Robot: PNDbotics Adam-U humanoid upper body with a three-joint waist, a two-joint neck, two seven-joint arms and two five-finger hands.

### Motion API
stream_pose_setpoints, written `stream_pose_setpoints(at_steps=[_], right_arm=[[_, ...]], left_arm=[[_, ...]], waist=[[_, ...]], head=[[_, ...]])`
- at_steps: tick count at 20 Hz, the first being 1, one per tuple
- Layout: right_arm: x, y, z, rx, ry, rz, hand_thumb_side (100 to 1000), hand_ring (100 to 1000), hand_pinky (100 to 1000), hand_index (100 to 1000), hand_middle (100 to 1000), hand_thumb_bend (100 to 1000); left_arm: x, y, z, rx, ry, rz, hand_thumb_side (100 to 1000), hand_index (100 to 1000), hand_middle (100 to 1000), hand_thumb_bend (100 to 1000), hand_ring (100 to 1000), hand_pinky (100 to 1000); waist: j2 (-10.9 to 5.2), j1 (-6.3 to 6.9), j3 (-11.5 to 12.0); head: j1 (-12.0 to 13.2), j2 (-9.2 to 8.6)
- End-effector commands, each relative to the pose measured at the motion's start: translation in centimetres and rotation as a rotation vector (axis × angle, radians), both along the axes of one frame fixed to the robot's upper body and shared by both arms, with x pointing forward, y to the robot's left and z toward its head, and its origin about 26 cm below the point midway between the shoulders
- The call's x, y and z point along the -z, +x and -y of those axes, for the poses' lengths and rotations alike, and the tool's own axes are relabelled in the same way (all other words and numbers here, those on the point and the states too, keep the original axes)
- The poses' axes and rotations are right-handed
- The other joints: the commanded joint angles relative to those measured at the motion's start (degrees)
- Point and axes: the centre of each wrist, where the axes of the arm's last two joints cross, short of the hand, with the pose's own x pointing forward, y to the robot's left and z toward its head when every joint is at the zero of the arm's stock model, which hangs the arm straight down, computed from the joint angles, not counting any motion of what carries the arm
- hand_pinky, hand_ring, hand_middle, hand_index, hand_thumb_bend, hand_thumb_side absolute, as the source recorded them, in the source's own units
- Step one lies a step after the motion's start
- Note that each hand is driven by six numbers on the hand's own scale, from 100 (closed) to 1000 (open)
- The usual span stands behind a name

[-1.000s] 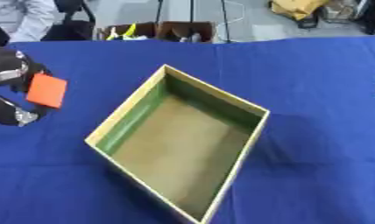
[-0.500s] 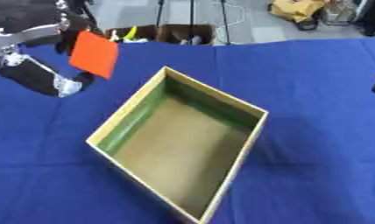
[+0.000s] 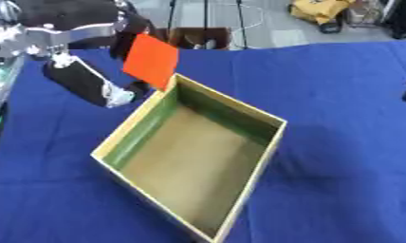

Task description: Pick up objects on the table and place them in the box.

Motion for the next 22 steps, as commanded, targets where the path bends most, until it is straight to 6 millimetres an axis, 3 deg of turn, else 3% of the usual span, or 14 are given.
stream_pose_setpoints(at_steps=[1, 6, 11, 12, 13, 22], right_arm=[[-0.5, -0.1, 0.0, -0.011, -0.014, 0.016, 1000, 631, 722, 664, 539, 503], [-0.5, -0.1, 0.0, -0.015, -0.012, 0.017, 1000, 631, 723, 664, 539, 503], [-0.5, -0.1, -0.1, -0.019, -0.010, 0.018, 1000, 631, 723, 664, 539, 503], [-0.6, -0.1, -0.1, -0.019, -0.010, 0.018, 1000, 631, 723, 664, 539, 502], [-0.6, -0.1, -0.1, -0.019, -0.010, 0.019, 1000, 631, 723, 664, 538, 502], [-0.5, -0.1, -0.2, -0.022, -0.009, 0.018, 1000, 631, 724, 664, 538, 503]], left_arm=[[-0.3, 0.0, 1.2, 0.033, 0.011, 0.004, 299, 557, 406, 100, 460, 210], [1.3, 1.4, 3.3, 0.040, 0.030, -0.053, 312, 555, 405, 100, 459, 207], [3.8, 4.0, 4.8, -0.013, 0.057, -0.147, 324, 554, 408, 100, 460, 207], [4.4, 4.5, 5.0, -0.026, 0.066, -0.156, 282, 558, 411, 100, 462, 211], [4.9, 4.9, 5.3, -0.037, 0.080, -0.162, 322, 560, 413, 100, 463, 213], [8.3, 6.7, 7.3, -0.107, 0.268, -0.102, 261, 577, 448, 100, 487, 260]], waist=[[-1.55, -0.01, -0.14], [-1.59, 0.07, -0.57], [-1.57, 0.14, -0.92], [-1.55, 0.17, -0.97], [-1.53, 0.22, -1.02], [-1.25, 0.34, -1.40]], head=[[0.06, 0.24], [0.35, 0.22], [0.57, 0.09], [0.61, 0.08], [0.64, 0.03], [0.80, -0.15]])
